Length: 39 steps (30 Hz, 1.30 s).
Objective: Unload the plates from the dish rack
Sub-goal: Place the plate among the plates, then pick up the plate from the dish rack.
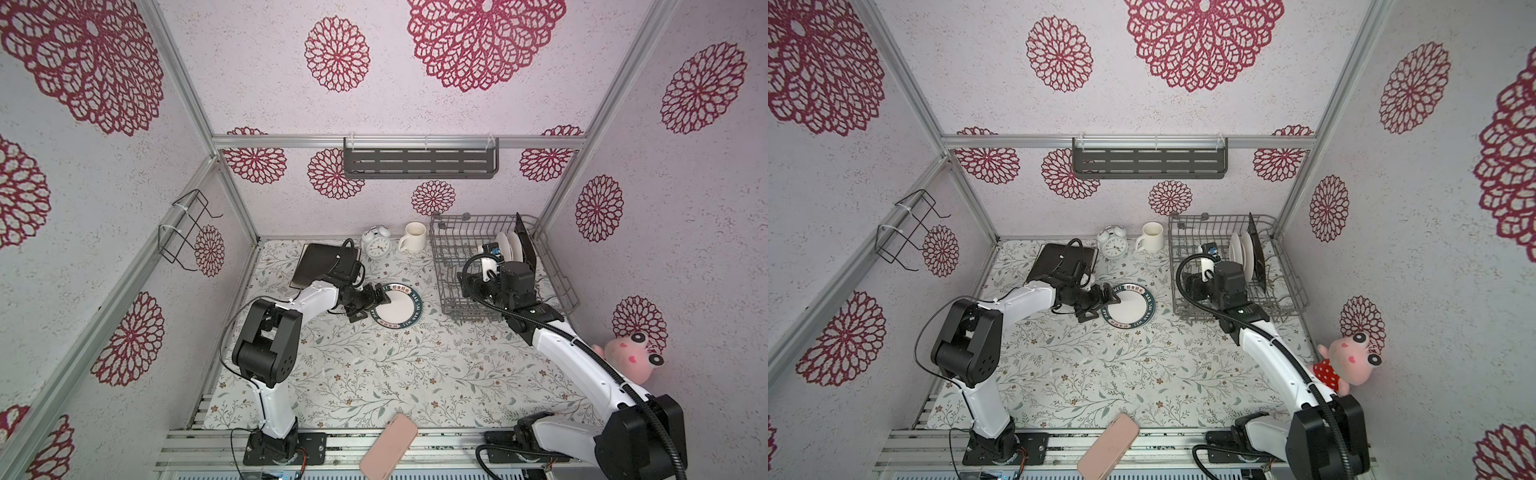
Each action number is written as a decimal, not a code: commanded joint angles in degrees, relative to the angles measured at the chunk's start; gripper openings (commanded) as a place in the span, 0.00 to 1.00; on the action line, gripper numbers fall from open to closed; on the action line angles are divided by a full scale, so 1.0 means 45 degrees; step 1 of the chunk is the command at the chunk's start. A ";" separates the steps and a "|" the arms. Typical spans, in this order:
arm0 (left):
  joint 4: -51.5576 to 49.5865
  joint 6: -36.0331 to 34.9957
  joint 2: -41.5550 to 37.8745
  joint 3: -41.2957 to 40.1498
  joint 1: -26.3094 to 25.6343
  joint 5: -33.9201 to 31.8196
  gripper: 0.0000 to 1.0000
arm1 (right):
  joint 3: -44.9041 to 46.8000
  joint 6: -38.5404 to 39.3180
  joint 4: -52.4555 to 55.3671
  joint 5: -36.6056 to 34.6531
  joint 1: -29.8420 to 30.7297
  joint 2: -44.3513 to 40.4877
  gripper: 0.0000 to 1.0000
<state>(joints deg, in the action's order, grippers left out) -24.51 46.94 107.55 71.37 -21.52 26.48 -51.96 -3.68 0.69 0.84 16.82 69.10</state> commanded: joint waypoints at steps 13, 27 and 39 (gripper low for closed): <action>-0.0170 -0.0410 -0.1906 0.0096 0.0088 0.0152 1.00 | -0.3706 -0.1027 0.3209 -0.0296 -0.2717 0.1369 0.73; -0.0373 -0.0510 -0.2709 0.0052 0.0355 0.0506 0.98 | -0.4674 -0.0727 0.2562 0.0080 -0.3619 0.3637 0.57; -0.0495 -0.0431 -0.2395 0.0383 0.0386 0.0542 0.98 | -0.5252 -0.0177 0.2468 -0.0612 -0.3914 0.5126 0.49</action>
<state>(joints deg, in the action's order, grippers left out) -26.59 45.47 96.97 71.16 -20.29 28.18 -73.41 -6.39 13.26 0.27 -0.43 91.92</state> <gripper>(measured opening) 0.977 0.492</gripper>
